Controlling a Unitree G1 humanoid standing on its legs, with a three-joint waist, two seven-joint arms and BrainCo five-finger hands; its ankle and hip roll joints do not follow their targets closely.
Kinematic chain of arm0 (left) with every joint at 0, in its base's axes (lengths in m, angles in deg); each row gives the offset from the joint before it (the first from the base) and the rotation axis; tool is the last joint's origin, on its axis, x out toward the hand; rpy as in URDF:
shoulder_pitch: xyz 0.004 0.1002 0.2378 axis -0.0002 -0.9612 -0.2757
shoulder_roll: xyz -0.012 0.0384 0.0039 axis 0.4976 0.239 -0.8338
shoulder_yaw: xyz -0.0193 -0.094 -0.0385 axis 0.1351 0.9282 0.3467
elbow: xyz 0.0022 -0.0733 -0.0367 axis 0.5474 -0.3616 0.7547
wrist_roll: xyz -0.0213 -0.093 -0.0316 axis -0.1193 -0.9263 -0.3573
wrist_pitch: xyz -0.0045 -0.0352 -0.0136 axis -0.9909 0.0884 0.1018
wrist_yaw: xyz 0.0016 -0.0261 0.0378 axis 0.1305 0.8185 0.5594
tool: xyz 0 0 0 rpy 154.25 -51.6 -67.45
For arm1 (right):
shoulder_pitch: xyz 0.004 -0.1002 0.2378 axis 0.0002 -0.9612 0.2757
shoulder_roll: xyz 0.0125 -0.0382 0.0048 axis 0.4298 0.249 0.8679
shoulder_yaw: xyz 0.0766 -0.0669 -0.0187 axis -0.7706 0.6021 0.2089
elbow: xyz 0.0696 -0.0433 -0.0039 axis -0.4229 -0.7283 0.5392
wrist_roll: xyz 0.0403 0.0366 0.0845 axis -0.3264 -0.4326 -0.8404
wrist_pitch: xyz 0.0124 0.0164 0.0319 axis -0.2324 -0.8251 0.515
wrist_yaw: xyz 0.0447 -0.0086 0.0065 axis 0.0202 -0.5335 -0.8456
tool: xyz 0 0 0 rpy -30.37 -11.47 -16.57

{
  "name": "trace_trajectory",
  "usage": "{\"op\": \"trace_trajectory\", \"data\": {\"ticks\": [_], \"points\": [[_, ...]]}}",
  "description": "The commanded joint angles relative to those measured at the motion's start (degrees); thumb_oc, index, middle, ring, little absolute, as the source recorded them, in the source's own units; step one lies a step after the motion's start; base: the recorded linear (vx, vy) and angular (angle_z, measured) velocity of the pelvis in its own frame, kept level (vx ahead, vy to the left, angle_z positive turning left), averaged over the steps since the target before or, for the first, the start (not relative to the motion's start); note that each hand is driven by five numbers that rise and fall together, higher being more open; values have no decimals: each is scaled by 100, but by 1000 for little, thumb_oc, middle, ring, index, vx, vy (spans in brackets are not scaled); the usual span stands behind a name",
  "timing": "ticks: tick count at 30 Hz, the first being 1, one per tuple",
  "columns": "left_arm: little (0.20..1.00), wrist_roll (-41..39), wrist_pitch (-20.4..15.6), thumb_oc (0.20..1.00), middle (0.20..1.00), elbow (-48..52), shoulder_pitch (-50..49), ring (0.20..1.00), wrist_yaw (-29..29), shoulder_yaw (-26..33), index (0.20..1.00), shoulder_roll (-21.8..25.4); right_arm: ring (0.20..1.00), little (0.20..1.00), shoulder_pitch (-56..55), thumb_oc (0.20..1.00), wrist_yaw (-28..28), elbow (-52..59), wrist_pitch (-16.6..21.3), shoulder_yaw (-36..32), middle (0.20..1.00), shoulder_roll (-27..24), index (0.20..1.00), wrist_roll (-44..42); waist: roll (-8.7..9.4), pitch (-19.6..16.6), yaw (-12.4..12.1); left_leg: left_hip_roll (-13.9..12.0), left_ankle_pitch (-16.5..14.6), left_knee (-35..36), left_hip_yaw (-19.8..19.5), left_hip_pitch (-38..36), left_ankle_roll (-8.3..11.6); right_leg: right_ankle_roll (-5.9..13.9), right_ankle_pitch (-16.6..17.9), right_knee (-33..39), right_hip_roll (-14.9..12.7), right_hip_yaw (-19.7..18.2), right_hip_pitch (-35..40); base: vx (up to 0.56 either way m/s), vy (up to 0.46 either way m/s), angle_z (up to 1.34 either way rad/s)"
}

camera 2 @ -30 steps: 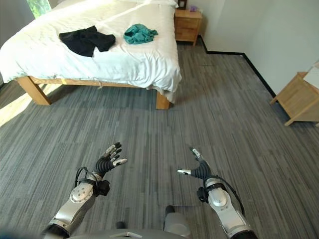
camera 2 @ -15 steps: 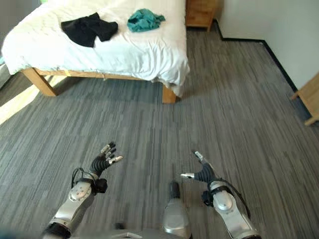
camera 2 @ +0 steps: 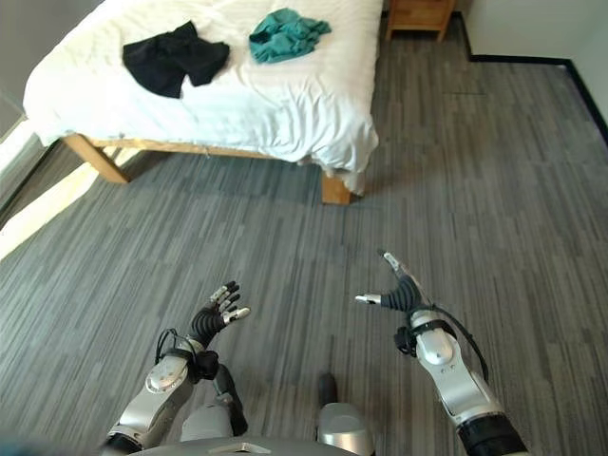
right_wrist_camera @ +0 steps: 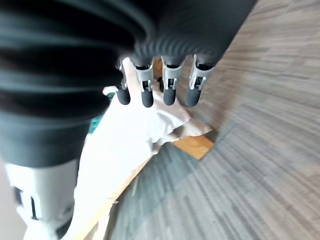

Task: Pick up bed clothes into laundry basket.

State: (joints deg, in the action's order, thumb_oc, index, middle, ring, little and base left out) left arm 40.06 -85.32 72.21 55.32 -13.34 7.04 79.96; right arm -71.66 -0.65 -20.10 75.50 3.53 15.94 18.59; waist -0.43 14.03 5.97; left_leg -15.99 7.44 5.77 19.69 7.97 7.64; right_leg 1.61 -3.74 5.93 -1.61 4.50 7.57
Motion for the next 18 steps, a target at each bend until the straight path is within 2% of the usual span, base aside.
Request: {"op": "trace_trajectory", "data": {"ticks": [1,2,3,4,5,6,7,8,9,10,11,12,13,14,15,16,17,18], "points": [[1000,-138,-211,1000,1000,456,47,1000,-62,49,1000,5,1000,1000,87,1000,189,459,188,-118,1000,-196,1000,26,33,-93,-113,5,-410,-77,76,217,119,509,-619,-93,-770,-238,490,502,99,14],[1000,-177,-197,1000,1000,431,4,1000,-88,68,1000,6,1000,1000,111,1000,208,445,155,-106,1000,-178,1000,37,10,-128,-160,10,-296,-77,97,311,132,513,-710,-93,-744,-345,619,574,128,9],[1000,-220,-194,1000,1000,445,-117,1000,-80,153,1000,22,1000,1000,114,1000,150,491,137,-74,1000,-170,1000,76,33,-235,-213,104,-438,-77,2,253,89,563,-787,-93,-792,-487,741,646,167,-22],[1000,-262,-178,1000,1000,446,-198,1000,-87,186,1000,37,1000,1000,117,1000,116,515,116,-6,1000,-160,1000,151,26,-299,-307,196,-343,-77,-246,191,68,583,-897,-93,-822,-633,881,452,116,-52],[1000,-262,-177,1000,1000,450,-201,1000,-87,188,1000,40,1000,1000,117,1000,117,518,114,-4,1000,-157,1000,153,16,-297,-320,175,-325,-77,-238,194,69,577,-880,-93,-807,-652,869,559,147,-124],[1000,-287,-126,1000,1000,470,-293,1000,-42,190,1000,138,1000,1000,87,1000,74,551,125,78,1000,-79,1000,260,155,-439,-382,251,-71,-78,-221,39,-27,594,-812,-93,-934,-783,1093,453,90,-160],[1000,-242,-90,1000,1000,443,-313,1000,-12,204,1000,197,1000,1000,113,1000,24,564,168,172,1000,-12,1000,268,298,-447,-424,361,-167,-143,-168,-87,-173,705,-751,-522,-1001,-840,1087,534,81,-155],[1000,-241,-66,1000,1000,376,-248,1000,7,212,1000,251,1000,1000,139,1000,17,537,175,213,1000,76,1000,268,371,-405,-453,363,-229,-174,-84,-224,-238,840,-549,-1129,-996,-888,838,310,25,-80],[1000,-242,-66,1000,1000,369,-206,1000,-42,235,1000,309,1000,1000,239,1000,-14,515,140,305,1000,111,1000,293,454,-279,-360,428,-357,-222,-57,-430,-331,1067,-20,-1879,-1033,-1004,380,226,23,-58],[1000,-247,-79,1000,1000,332,-121,1000,-72,265,1000,384,1000,1000,388,1000,-25,498,138,393,1000,144,1000,313,454,-180,-334,421,-432,-229,-17,-581,-410,1200,453,-2530,-969,-1156,-135,255,70,-35],[1000,-254,-96,1000,1000,337,-98,1000,-76,280,1000,446,1000,1000,426,1000,-23,538,183,437,1000,191,1000,334,494,-155,-269,462,-568,-224,23,-763,-435,1239,604,-2867,-972,-1172,-374,258,79,-27],[1000,-230,-107,1000,1000,338,-103,1000,-80,327,1000,482,1000,1000,432,1000,-13,545,176,416,1000,231,1000,379,450,-163,-263,410,-645,-178,92,-918,-448,1238,828,-3049,-1013,-1077,-646,328,54,-13],[1000,-214,-121,1000,1000,362,-108,1000,-78,378,1000,512,1000,1000,444,1000,23,553,150,391,1000,267,1000,498,418,-182,-244,409,-770,-113,159,-1092,-442,1240,977,-2999,-1180,-855,-868,236,20,-10],[1000,-213,-119,1000,1000,366,-114,1000,-77,382,1000,516,1000,1000,441,1000,26,556,145,396,1000,274,1000,509,439,-181,-225,432,-798,-127,144,-1094,-447,1246,948,-3014,-1207,-841,-854,460,-56,1],[1000,-202,-167,1000,1000,408,-133,1000,-127,467,1000,543,1000,1000,438,1000,240,570,64,297,1000,336,1000,824,452,-226,-120,497,-1069,-77,157,-1385,-363,1133,915,-2321,-1505,-465,-1106,513,-58,31],[1000,-148,-193,1000,1000,461,-161,1000,-158,523,1000,556,1000,1000,452,1000,291,609,13,227,1000,341,1000,963,450,-261,-83,536,-1225,-77,150,-1520,-329,1068,774,-1887,-1566,-356,-1259,880,-90,41],[1000,-86,-217,1000,1000,496,-202,1000,-182,624,1000,537,1000,1000,409,1000,394,755,-14,59,1000,350,1000,1110,438,-333,40,618,-1544,-77,18,-1803,-257,1021,579,-955,-1594,-153,-1420,736,-62,25],[1000,-86,-236,1000,1000,497,-169,1000,-204,647,1000,536,1000,1000,402,1000,456,806,-39,-22,1000,330,1000,1156,424,-334,142,636,-1677,-77,-93,-1980,-231,1053,639,-512,-1541,-103,-1511,589,-41,20]]}}
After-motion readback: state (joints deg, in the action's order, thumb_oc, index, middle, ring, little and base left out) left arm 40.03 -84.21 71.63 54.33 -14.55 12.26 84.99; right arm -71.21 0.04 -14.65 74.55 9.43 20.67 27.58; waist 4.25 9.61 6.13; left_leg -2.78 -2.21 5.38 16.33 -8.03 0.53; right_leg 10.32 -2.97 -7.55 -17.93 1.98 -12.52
